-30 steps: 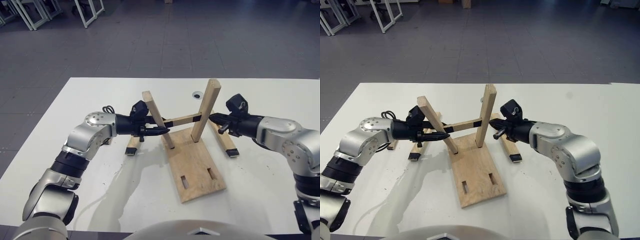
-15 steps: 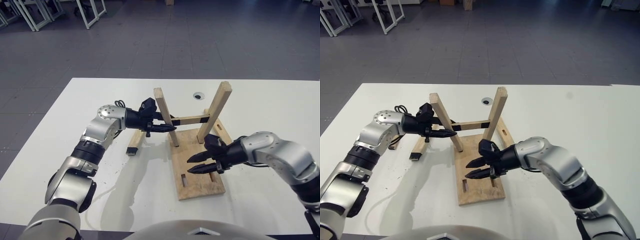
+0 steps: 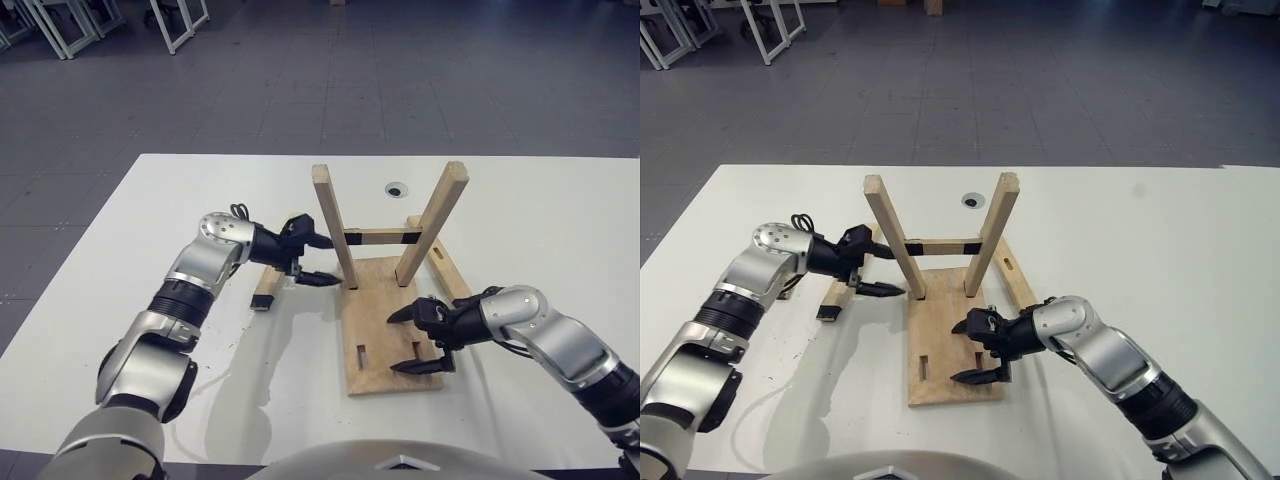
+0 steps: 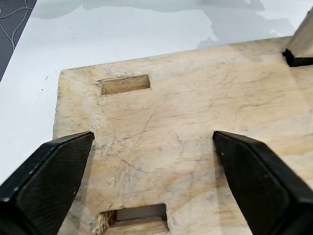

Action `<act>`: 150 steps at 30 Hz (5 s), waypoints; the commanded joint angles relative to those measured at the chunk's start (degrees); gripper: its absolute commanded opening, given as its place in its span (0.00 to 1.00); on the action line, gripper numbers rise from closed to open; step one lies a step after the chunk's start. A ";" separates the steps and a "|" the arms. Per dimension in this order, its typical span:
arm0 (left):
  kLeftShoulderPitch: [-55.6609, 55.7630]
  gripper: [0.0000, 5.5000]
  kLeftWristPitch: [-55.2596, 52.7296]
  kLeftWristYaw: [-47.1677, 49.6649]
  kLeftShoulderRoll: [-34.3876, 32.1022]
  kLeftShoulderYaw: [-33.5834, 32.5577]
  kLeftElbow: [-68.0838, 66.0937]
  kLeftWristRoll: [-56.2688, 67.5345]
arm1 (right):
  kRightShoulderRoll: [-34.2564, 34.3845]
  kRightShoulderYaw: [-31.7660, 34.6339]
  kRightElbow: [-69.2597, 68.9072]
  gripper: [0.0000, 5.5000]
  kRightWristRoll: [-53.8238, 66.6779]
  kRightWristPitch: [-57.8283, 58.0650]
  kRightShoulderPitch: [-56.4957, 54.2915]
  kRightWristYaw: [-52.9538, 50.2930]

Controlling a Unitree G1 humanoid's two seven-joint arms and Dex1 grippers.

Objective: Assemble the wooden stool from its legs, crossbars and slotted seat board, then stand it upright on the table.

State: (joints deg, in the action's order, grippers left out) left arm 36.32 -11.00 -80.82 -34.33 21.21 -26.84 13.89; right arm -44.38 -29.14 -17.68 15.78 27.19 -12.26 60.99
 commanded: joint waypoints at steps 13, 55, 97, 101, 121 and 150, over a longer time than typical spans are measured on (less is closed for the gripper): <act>19.96 0.88 -33.20 42.77 2.85 -30.01 11.64 3.68 | 10.17 11.92 -5.14 0.97 7.83 13.12 -1.11 -10.57; 17.50 0.67 -61.85 69.59 24.85 -48.24 38.65 68.04 | 6.46 -0.27 9.94 0.97 -9.16 5.56 0.35 -11.43; -40.08 0.67 -23.56 71.47 5.15 -32.11 21.67 8.78 | 22.89 22.22 -25.91 0.97 20.51 40.03 3.61 -32.78; -36.27 0.67 -23.99 68.93 6.10 -32.15 20.18 8.69 | 23.16 22.59 -25.92 0.97 21.96 41.12 2.29 -34.28; -39.94 0.24 -14.12 62.88 10.74 -28.51 6.39 1.54 | 23.66 24.22 -22.17 0.97 26.46 41.96 -3.41 -37.27; -52.86 0.24 0.61 72.61 20.28 -4.55 72.03 -24.35 | 50.80 50.90 6.01 0.86 56.50 52.58 -29.16 -60.26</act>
State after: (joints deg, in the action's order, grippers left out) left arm -16.64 -10.53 -7.56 -14.06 16.25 46.39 -10.82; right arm 6.14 22.30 -11.99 70.42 81.44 -39.46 0.23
